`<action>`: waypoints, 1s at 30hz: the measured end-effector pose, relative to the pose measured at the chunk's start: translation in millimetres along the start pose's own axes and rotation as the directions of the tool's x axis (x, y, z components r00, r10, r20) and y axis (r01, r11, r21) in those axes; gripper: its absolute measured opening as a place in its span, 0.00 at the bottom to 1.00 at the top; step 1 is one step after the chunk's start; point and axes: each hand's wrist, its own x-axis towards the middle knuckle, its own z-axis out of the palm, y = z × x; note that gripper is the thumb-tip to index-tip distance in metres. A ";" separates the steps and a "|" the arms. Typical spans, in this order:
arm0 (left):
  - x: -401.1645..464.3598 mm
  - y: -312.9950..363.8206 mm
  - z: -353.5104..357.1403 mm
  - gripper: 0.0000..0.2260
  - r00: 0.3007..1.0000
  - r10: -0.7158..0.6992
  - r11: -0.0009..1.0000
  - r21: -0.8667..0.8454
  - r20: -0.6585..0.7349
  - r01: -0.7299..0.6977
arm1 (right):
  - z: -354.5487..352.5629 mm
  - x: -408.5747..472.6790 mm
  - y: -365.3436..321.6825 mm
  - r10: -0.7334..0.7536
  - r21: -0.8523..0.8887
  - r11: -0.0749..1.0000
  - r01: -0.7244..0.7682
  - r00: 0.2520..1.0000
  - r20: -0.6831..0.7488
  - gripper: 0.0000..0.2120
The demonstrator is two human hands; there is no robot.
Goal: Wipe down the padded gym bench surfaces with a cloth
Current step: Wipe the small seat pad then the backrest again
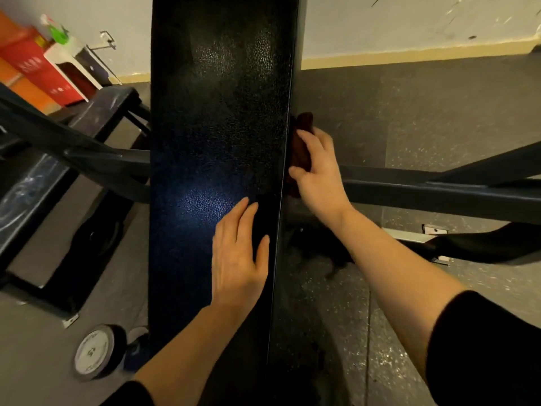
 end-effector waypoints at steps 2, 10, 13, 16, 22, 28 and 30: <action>-15.7 -5.8 3.3 0.25 0.999 -0.027 1.000 0.015 0.035 0.027 | 11.3 -26.8 6.9 -0.021 -0.021 1.000 0.021 1.000 0.016 0.29; -64.0 -12.7 8.3 0.25 0.990 -0.133 0.990 0.044 0.042 0.132 | 6.6 -79.7 21.2 0.029 -0.078 0.997 -0.026 0.999 0.032 0.27; -79.6 -11.2 12.2 0.25 0.975 -0.215 0.976 0.035 0.062 0.213 | 24.3 -92.1 25.5 0.038 -0.086 0.996 -0.033 0.998 0.057 0.31; -93.3 -11.7 16.0 0.26 0.952 -0.295 0.956 0.037 0.084 0.292 | 32.7 -159.0 45.1 0.154 -0.158 0.980 -0.121 0.964 0.217 0.33; -120.0 -15.6 23.2 0.26 0.949 -0.307 0.952 0.020 0.068 0.306 | 26.8 -148.3 50.4 0.118 -0.176 0.979 -0.103 0.990 0.081 0.29; -159.9 -15.7 19.8 0.26 0.905 -0.413 0.911 0.054 0.100 0.409 | 39.1 -229.7 58.9 0.068 -0.242 0.970 -0.002 0.962 0.265 0.31; -170.6 -15.7 17.9 0.25 0.887 -0.447 0.895 0.060 0.119 0.443 | 27.9 -238.2 56.6 -0.006 -0.243 0.966 0.084 0.953 0.303 0.29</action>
